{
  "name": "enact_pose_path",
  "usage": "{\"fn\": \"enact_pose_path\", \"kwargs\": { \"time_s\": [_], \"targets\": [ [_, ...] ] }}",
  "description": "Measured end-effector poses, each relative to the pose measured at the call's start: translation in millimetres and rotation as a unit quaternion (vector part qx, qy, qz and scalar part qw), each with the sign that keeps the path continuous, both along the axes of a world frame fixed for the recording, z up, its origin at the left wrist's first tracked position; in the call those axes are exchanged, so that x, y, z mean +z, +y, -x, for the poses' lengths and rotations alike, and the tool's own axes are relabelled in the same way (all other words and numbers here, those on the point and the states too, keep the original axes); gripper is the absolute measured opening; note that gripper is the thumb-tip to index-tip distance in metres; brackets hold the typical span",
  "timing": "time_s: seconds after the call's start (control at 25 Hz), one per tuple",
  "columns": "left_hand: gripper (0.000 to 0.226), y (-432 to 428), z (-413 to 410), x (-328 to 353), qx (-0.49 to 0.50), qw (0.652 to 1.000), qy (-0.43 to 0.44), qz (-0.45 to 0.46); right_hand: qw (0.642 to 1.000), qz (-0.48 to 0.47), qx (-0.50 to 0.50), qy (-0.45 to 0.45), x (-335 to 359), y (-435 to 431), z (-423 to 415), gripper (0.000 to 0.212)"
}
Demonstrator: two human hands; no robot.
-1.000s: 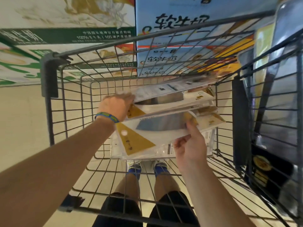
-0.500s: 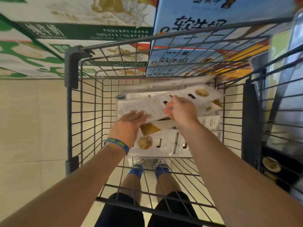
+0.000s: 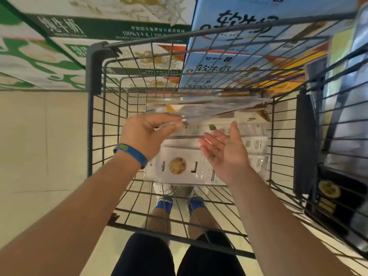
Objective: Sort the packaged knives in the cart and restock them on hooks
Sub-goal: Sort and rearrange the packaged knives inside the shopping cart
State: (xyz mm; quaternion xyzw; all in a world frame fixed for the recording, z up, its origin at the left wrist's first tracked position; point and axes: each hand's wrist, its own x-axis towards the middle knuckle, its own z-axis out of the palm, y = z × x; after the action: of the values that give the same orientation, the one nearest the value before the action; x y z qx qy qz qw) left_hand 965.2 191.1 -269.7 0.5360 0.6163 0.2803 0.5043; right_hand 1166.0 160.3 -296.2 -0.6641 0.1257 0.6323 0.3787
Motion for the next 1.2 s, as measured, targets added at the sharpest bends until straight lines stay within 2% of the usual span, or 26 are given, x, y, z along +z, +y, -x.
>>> {"fn": "enact_pose_path", "kwargs": {
  "time_s": [0.08, 0.16, 0.28, 0.32, 0.44, 0.52, 0.56, 0.64, 0.76, 0.84, 0.92, 1.0, 1.08, 1.2],
  "targets": [
    [0.017, 8, 7, 14, 0.068, 0.992, -0.081, 0.063, 1.000, -0.001, 0.023, -0.009, 6, -1, 6, 0.066],
    [0.021, 15, 18, 34, 0.113, 0.979, -0.107, 0.134, 0.998, -0.003, 0.058, -0.025, 19, -1, 11, 0.070],
    [0.010, 14, 39, 58, 0.100, 0.951, -0.114, 0.269, 0.996, 0.005, 0.084, -0.042, 35, -4, 13, 0.078],
    [0.021, 12, 47, 65, 0.084, 0.938, -0.126, 0.313, 0.996, 0.005, 0.081, -0.035, 40, -6, 14, 0.076],
    [0.054, -4, 61, 84, 0.082, 0.883, -0.197, 0.418, 0.996, -0.025, 0.064, 0.056, 54, -15, 21, 0.046],
    [0.074, -19, 67, 93, 0.087, 0.844, -0.245, 0.469, 0.986, -0.053, -0.005, 0.161, 69, -23, 32, 0.048],
    [0.075, -27, 69, 97, 0.085, 0.830, -0.266, 0.482, 0.978, -0.067, -0.053, 0.189, 74, -27, 36, 0.042],
    [0.056, -41, 76, 105, 0.076, 0.817, -0.292, 0.492, 0.977, -0.095, -0.098, 0.162, 84, -33, 41, 0.024],
    [0.029, -63, 79, 120, 0.019, 0.831, -0.242, 0.501, 0.990, -0.097, -0.080, 0.059, 104, -38, 38, 0.020],
    [0.018, -75, 72, 126, -0.018, 0.873, -0.146, 0.465, 0.994, -0.097, -0.052, -0.001, 121, -39, 33, 0.019],
    [0.010, -84, 60, 131, -0.023, 0.917, -0.075, 0.391, 0.993, -0.111, -0.037, -0.023, 141, -43, 29, 0.016],
    [0.012, -88, 55, 136, -0.040, 0.937, -0.030, 0.346, 0.992, -0.124, -0.010, -0.027, 158, -50, 24, 0.015],
    [0.021, -94, 59, 137, -0.074, 0.942, -0.008, 0.328, 0.990, -0.140, 0.010, -0.020, 174, -63, 23, 0.012],
    [0.020, -106, 73, 138, -0.110, 0.947, 0.049, 0.298, 0.981, -0.171, 0.078, -0.047, 192, -75, 32, 0.019]
  ]
}}
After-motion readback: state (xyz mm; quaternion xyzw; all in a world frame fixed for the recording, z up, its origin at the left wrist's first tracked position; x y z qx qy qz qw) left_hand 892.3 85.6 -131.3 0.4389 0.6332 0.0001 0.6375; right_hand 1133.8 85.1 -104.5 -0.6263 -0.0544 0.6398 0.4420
